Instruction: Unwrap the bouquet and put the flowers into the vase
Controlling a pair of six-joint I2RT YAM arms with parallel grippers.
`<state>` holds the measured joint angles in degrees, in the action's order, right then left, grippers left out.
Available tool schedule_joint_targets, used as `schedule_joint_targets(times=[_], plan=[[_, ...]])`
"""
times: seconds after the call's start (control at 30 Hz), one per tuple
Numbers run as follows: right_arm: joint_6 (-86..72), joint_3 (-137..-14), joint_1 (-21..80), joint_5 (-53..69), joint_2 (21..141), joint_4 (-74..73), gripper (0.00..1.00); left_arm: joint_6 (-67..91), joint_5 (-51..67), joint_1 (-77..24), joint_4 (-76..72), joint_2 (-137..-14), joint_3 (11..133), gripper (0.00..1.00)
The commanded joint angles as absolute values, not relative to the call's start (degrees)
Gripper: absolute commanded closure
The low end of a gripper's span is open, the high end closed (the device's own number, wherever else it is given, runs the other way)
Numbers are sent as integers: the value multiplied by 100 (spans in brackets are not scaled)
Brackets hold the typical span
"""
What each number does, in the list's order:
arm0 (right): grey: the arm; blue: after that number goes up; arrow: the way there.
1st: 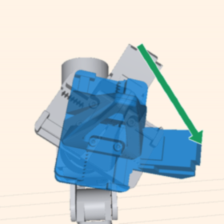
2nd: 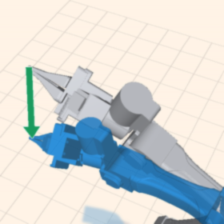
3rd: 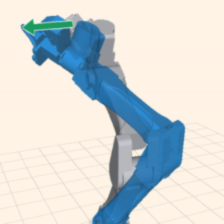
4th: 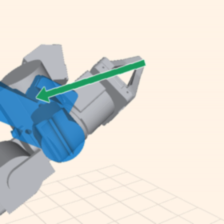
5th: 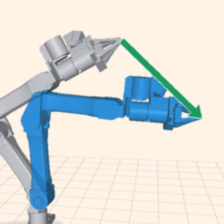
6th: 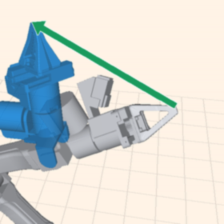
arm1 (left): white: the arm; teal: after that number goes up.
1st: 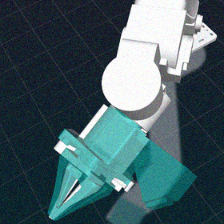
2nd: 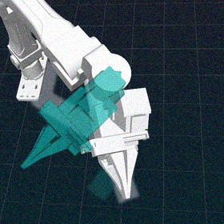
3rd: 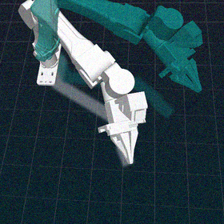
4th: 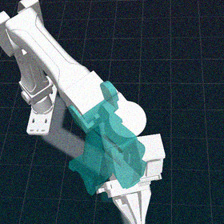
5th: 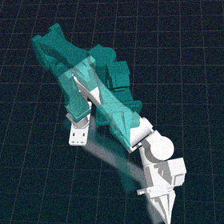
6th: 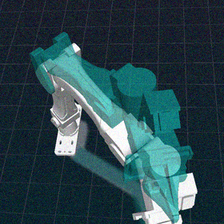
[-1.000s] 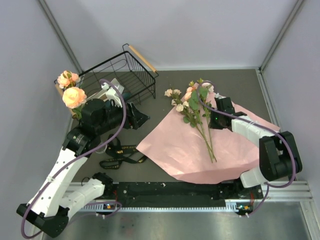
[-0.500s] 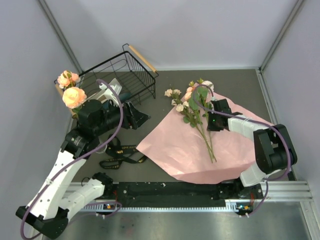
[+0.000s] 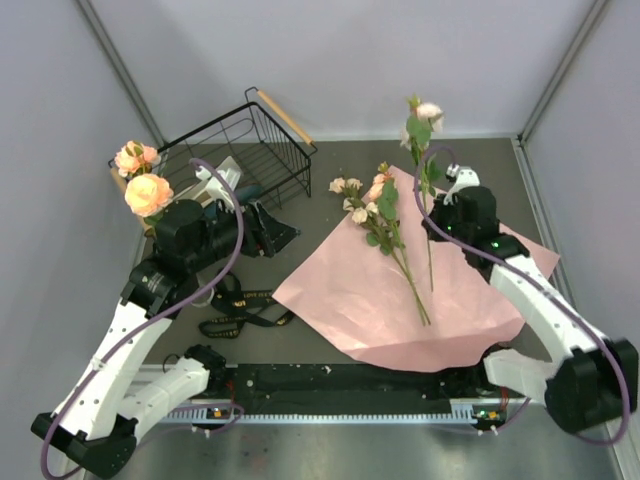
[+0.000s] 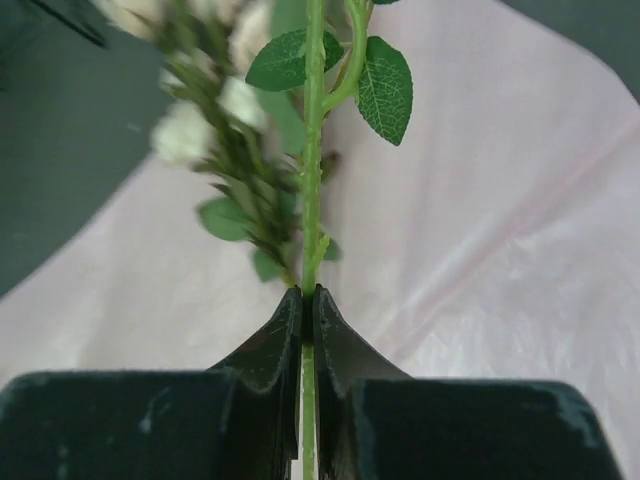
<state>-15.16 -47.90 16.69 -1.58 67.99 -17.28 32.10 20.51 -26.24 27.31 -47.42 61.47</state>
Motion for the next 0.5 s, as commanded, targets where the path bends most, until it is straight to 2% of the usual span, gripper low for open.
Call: schedule_joint_targets(times=[0.0,0.1,0.13,0.17,0.23,0.37,0.43,0.47], plan=[[-1432,-4588,1731,1377,5784,-775,100,3410,2004,-2610,2479,-4729,6319,20],[-1652,-4535,1880,2721,5467,-494,100,3550,2118,-2610,2295,-4720,6337,23],[-1748,-4509,1959,3308,5397,-414,100,3664,2144,-2602,2224,-4694,6320,33],[-1958,-4491,2099,3557,5283,-317,100,3735,2162,-2610,2050,-4676,6293,36],[-2179,-4421,2337,3971,5177,-107,100,3988,2302,-2610,1663,-4571,6119,36],[-2644,-4228,3319,3675,4861,149,100,4490,2689,-2602,792,-4535,5863,25],[-2715,-4105,3602,3254,4747,114,100,4649,2742,-2602,668,-4640,5862,25],[-2742,-4009,3725,3087,4676,114,100,4702,2751,-2610,668,-4736,5871,28]])
